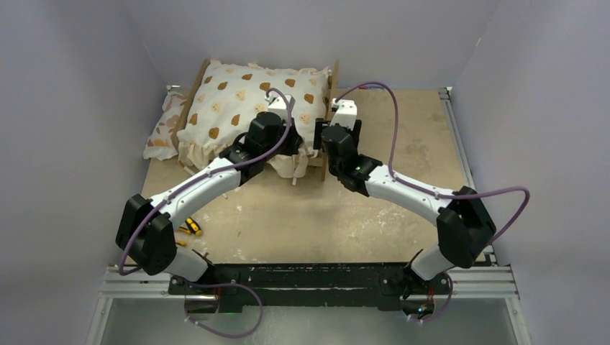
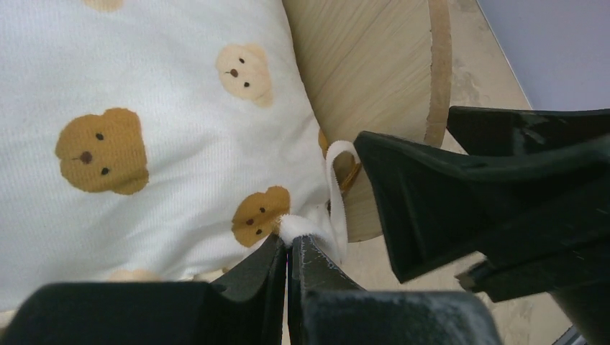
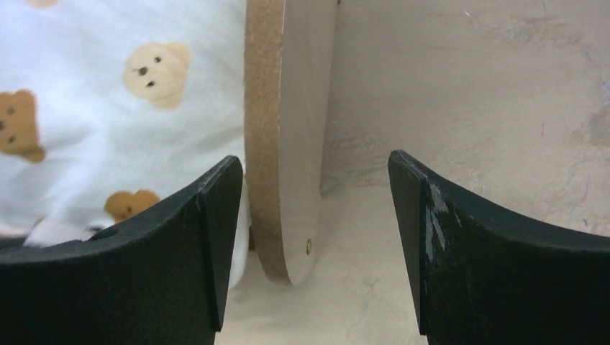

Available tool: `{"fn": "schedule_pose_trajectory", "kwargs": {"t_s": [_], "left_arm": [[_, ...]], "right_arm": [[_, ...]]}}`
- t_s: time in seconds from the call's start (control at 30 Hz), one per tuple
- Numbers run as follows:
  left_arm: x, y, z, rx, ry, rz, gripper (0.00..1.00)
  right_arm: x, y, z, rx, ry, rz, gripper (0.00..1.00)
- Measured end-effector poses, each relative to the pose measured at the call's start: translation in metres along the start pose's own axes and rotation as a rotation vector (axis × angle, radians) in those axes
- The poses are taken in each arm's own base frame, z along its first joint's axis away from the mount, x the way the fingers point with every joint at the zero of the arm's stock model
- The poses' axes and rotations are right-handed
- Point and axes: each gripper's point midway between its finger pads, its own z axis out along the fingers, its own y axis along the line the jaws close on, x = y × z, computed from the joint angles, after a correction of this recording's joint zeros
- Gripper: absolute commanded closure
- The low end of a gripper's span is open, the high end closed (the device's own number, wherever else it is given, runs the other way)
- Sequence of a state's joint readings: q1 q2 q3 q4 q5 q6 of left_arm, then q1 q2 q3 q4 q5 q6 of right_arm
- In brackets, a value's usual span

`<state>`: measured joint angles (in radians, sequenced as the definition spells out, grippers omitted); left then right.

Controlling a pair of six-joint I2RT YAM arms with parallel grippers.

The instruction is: Set up the pet bed

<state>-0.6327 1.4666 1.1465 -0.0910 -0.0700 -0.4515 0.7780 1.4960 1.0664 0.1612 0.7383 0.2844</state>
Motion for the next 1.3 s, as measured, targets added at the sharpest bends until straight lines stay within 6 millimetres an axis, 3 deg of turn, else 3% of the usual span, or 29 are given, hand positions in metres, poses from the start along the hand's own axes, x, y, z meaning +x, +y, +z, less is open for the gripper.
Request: {"fn": "schedule_pose_trajectory", "kwargs": {"t_s": [0.23,0.53,0.73,0.9,1.03,1.13,1.3], "left_arm": [[0.006,-0.002,0.002,-0.024,-0.001,0.014,1.0],[0.03,0.004,0.004,-0.044,0.036,0.026,1.0],[0.036,0.006,0.005,-0.049,0.045,0.034,1.0],[0.039,0.006,0.005,-0.05,0.049,0.039,1.0],[0.039,0.004,0.005,-0.048,0.048,0.041,1.0],[0.039,0.004,0.005,-0.049,0.047,0.041,1.0],[0.036,0.003,0.006,-0.045,0.033,0.039,1.0]], "right_arm": [[0.033,-0.005,0.024,0.146,0.06,-0.005,0.19],[0.092,-0.02,0.024,0.208,0.162,-0.015,0.17],[0.088,-0.022,0.018,0.193,0.183,-0.011,0.17],[0.047,-0.021,-0.001,0.139,0.145,-0.006,0.16],[0.016,-0.017,-0.003,0.13,0.1,0.012,0.16],[0.021,-0.019,0.0,0.149,0.109,-0.008,0.16],[0.053,-0.021,0.01,0.178,0.169,-0.075,0.15]]}}
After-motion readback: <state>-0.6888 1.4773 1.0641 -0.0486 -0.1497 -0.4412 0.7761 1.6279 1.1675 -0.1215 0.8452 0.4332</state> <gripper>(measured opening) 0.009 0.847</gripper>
